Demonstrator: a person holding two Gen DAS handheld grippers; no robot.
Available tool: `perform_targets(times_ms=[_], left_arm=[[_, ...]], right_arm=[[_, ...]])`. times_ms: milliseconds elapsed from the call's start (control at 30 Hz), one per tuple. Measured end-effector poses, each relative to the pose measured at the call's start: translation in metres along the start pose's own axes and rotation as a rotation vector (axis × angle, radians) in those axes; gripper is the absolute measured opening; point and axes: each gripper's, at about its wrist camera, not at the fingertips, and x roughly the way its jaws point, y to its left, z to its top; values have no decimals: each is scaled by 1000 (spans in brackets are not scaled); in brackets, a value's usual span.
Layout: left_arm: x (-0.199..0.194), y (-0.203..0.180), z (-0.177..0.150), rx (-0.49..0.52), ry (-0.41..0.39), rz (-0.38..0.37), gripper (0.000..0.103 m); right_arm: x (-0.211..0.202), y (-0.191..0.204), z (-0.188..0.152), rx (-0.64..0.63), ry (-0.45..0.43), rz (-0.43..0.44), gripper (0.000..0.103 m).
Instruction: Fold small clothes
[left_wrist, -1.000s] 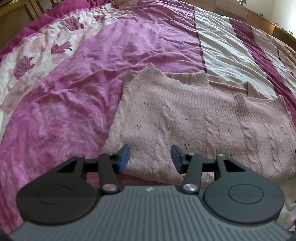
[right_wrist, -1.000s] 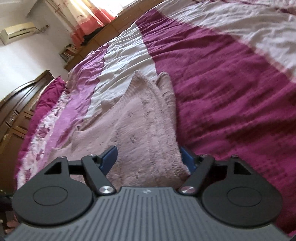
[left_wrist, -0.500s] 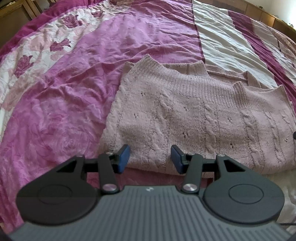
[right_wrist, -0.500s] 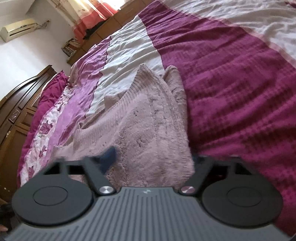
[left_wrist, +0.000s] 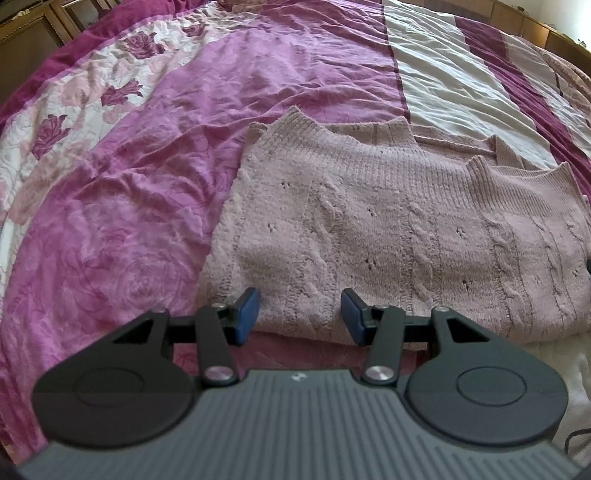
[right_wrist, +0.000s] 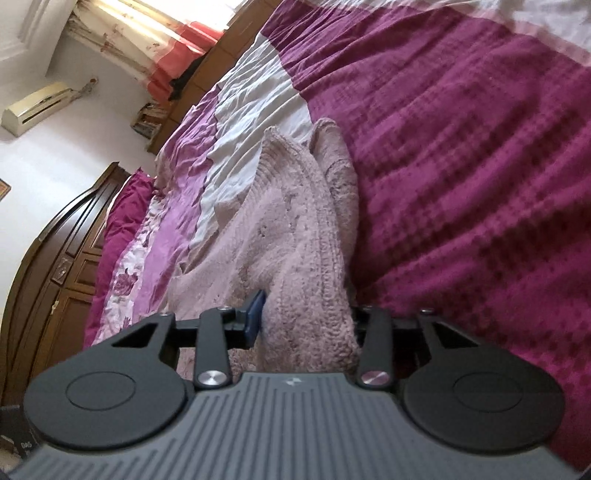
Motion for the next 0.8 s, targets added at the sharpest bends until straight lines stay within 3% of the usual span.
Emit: perform_targets(times_ms=[167, 300, 433, 800], left_arm=[[0, 0, 0, 3, 1, 0, 51], [-1, 1, 0, 3, 3, 0, 51], [-5, 8, 2, -1, -1, -2, 51], [-19, 34, 9, -31, -33, 15, 51]], right_arm=[[1, 1, 0, 9, -16, -5, 44], [-2, 8, -4, -2, -44, -21, 32], [-8, 20, 0, 3, -76, 38, 29], [-7, 113, 10, -141, -105, 129, 28]])
